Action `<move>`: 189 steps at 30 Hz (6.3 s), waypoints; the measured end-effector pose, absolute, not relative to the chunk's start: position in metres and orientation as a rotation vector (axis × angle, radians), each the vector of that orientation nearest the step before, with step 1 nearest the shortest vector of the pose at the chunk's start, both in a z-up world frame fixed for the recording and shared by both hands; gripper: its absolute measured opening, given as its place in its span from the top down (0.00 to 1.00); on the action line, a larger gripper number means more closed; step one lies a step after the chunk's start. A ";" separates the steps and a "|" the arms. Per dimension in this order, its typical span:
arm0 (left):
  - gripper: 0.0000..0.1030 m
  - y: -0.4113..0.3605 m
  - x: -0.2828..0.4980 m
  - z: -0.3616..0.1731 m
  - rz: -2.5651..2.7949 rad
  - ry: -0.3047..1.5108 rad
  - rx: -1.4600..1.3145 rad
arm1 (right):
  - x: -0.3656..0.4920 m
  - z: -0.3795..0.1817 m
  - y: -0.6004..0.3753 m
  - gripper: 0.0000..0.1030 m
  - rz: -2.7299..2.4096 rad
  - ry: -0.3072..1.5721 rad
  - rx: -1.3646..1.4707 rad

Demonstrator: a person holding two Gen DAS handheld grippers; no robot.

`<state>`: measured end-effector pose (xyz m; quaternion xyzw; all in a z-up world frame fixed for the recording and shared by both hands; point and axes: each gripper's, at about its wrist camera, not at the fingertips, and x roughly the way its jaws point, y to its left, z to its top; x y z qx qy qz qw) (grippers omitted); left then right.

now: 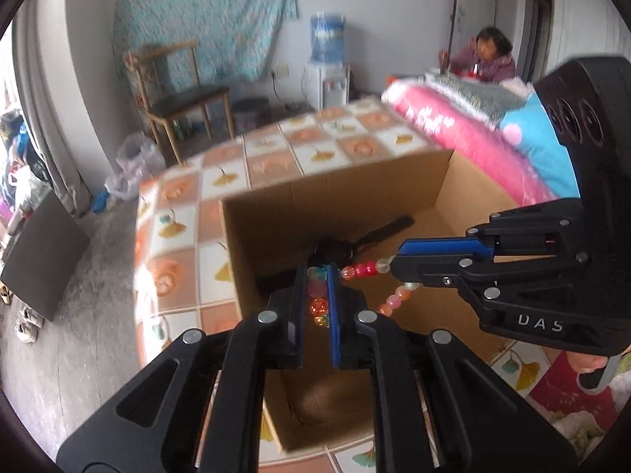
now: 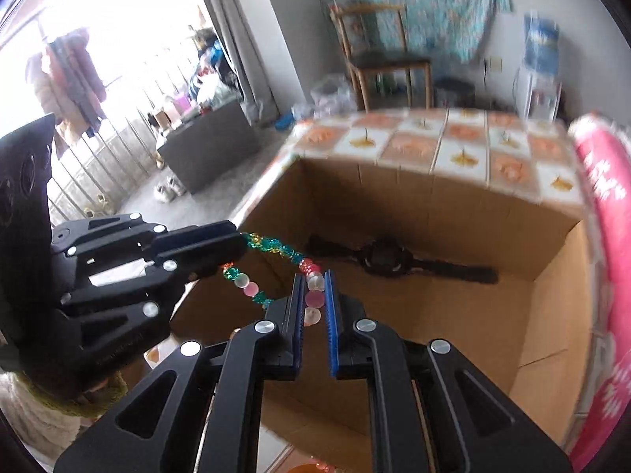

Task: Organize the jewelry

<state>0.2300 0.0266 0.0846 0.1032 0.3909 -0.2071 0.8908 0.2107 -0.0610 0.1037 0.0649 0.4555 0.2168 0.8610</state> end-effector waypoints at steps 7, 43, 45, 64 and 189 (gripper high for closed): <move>0.91 0.017 0.258 0.048 -0.399 0.966 0.275 | 0.255 0.047 -0.054 0.89 0.477 1.219 0.230; 0.14 0.070 0.092 0.075 -0.347 0.778 0.124 | 0.088 0.106 -0.088 0.19 0.371 0.869 0.189; 0.14 0.071 0.089 0.063 -0.328 0.809 0.122 | 0.076 0.097 -0.090 0.16 0.346 0.875 0.170; 0.14 0.052 0.100 -0.048 -0.235 1.063 0.184 | 0.040 -0.019 -0.118 0.14 -0.005 1.163 0.104; 0.92 -0.073 0.088 -0.027 -0.737 0.845 0.470 | 0.057 -0.017 -0.164 0.72 0.170 1.000 0.385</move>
